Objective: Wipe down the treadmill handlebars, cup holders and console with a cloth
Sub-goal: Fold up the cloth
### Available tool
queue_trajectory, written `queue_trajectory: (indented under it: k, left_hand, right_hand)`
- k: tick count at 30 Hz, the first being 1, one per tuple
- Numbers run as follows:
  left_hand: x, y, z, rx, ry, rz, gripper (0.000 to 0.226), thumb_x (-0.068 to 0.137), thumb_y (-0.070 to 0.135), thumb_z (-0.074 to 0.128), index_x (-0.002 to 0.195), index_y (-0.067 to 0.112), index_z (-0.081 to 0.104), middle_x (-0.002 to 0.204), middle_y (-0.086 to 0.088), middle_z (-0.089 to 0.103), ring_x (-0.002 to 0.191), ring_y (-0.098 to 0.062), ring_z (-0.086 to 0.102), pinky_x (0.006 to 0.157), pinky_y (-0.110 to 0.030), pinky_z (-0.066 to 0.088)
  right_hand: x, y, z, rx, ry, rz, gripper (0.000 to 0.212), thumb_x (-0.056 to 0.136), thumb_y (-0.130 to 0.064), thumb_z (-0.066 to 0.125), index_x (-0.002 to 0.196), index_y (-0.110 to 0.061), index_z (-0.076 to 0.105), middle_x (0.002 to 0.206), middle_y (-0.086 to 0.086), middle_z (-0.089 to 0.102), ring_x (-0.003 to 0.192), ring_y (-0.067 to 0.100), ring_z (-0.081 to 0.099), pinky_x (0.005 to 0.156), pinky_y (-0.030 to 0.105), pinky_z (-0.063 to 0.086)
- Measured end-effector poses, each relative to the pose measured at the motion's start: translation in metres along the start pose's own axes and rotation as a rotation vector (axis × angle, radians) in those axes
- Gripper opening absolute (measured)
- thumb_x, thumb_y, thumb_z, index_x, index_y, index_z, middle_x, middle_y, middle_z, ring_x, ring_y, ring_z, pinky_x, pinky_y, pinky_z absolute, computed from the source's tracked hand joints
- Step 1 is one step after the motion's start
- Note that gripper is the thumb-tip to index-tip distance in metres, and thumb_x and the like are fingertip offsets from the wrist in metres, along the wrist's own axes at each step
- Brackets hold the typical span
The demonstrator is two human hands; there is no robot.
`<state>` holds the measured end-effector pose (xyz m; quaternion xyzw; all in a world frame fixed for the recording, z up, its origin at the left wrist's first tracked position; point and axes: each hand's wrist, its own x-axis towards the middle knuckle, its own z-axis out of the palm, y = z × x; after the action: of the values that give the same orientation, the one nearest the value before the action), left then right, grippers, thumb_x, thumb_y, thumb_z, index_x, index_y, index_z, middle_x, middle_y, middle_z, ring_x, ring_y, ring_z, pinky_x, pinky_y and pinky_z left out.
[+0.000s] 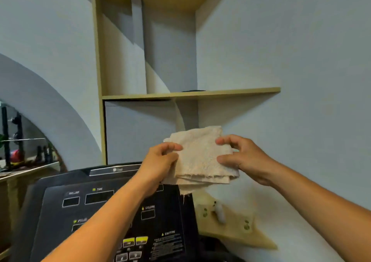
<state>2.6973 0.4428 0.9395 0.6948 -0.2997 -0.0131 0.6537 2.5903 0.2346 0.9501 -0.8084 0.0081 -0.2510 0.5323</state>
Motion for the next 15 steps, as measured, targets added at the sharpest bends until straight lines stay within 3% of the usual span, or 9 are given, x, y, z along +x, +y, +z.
queue_trajectory:
  k: [3, 6, 8, 11, 15]
  left_hand:
    - [0.056, 0.017, -0.009, -0.030, -0.151, 0.071, 0.039, 0.092, 0.003, 0.061, 0.124, 0.025, 0.057, 0.112, 0.017, 0.054, 0.092, -0.014, 0.062, 0.066, -0.026, 0.058]
    - [0.107, 0.030, -0.011, 0.034, -0.268, 0.140, 0.049, 0.090, -0.005, 0.059, 0.128, 0.024, 0.050, 0.110, 0.017, 0.049, 0.093, -0.017, 0.064, 0.062, -0.020, 0.055]
    - [0.142, 0.039, -0.007, 0.054, -0.254, 0.190, 0.049, 0.089, -0.008, 0.059, 0.126, 0.023, 0.052, 0.114, 0.011, 0.051, 0.089, -0.020, 0.064, 0.064, -0.024, 0.057]
    - [0.197, 0.056, 0.005, 0.056, -0.157, 0.295, 0.045, 0.087, -0.009, 0.061, 0.124, 0.017, 0.059, 0.126, 0.004, 0.055, 0.075, -0.018, 0.062, 0.073, -0.033, 0.058]
    - [0.264, 0.083, 0.027, 0.121, -0.045, 0.410, 0.043, 0.087, -0.004, 0.064, 0.127, 0.010, 0.060, 0.125, -0.009, 0.059, 0.071, -0.014, 0.063, 0.062, -0.017, 0.054]
  right_hand:
    - [0.046, -0.017, -0.007, -0.193, 0.010, -0.014, 0.057, 0.078, -0.005, 0.076, 0.126, -0.030, 0.057, 0.121, -0.008, 0.057, 0.102, 0.019, 0.065, 0.085, 0.040, 0.058]
    - [0.094, -0.030, -0.017, -0.425, 0.137, -0.057, 0.056, 0.079, -0.007, 0.073, 0.127, -0.032, 0.059, 0.121, -0.009, 0.059, 0.091, 0.020, 0.066, 0.074, 0.035, 0.058]
    - [0.127, -0.040, -0.029, -0.522, 0.218, -0.114, 0.050, 0.081, -0.008, 0.072, 0.125, -0.029, 0.062, 0.126, -0.005, 0.059, 0.095, 0.013, 0.059, 0.076, 0.025, 0.049]
    - [0.173, -0.055, -0.049, -0.612, 0.333, -0.200, 0.042, 0.083, -0.010, 0.070, 0.122, -0.026, 0.065, 0.131, -0.005, 0.058, 0.107, 0.012, 0.054, 0.086, 0.021, 0.039]
    - [0.233, -0.070, -0.077, -0.678, 0.451, -0.240, 0.044, 0.086, -0.007, 0.065, 0.127, -0.024, 0.062, 0.138, -0.004, 0.055, 0.125, 0.016, 0.050, 0.093, 0.019, 0.036]
